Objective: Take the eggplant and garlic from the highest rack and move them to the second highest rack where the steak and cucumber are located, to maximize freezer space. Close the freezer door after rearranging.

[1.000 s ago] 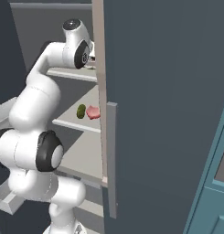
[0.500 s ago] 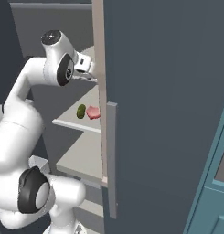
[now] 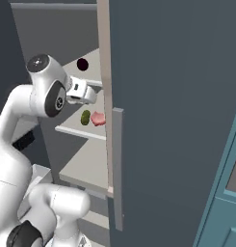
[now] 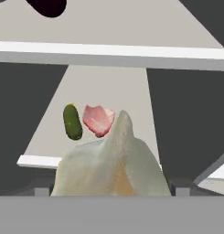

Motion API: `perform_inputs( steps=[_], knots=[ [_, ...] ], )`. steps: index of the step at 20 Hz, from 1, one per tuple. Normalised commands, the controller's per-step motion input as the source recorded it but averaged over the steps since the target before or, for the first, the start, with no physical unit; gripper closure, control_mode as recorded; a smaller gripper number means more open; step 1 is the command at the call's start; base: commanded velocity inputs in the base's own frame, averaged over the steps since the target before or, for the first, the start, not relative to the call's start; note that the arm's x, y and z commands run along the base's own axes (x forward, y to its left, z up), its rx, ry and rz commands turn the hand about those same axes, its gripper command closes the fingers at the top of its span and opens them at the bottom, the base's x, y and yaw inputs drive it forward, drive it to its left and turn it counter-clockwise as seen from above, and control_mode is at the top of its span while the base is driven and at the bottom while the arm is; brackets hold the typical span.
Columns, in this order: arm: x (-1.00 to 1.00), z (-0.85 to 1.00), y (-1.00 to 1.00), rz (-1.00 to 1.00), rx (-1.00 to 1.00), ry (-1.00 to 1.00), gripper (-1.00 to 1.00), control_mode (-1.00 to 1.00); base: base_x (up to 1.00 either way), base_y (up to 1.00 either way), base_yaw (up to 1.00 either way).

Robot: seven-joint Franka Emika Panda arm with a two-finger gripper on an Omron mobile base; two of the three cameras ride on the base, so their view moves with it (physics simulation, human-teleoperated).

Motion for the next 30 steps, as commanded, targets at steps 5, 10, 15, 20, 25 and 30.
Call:
perform_inputs(
  steps=[5,10,15,20,25,30],
  knots=[
    [-0.28,-0.65,0.0,0.0,0.0,0.05,1.0,-1.0,0.0,0.0,0.0],
    [0.28,-0.54,0.0,0.0,0.0,0.03,1.0,-1.0,0.0,0.0,0.0],
    [0.49,-0.44,0.0,0.0,-0.02,0.0,1.0,-1.0,0.0,0.0,0.0],
    [0.63,-0.31,0.0,0.0,0.0,0.1,1.0,-1.0,0.0,0.0,0.0],
    [0.64,-0.12,0.0,0.0,0.0,0.24,1.0,-1.0,0.0,0.0,0.0],
    [0.54,-0.33,0.0,0.0,0.0,0.08,1.0,-1.0,0.0,0.0,0.0]
  ],
)
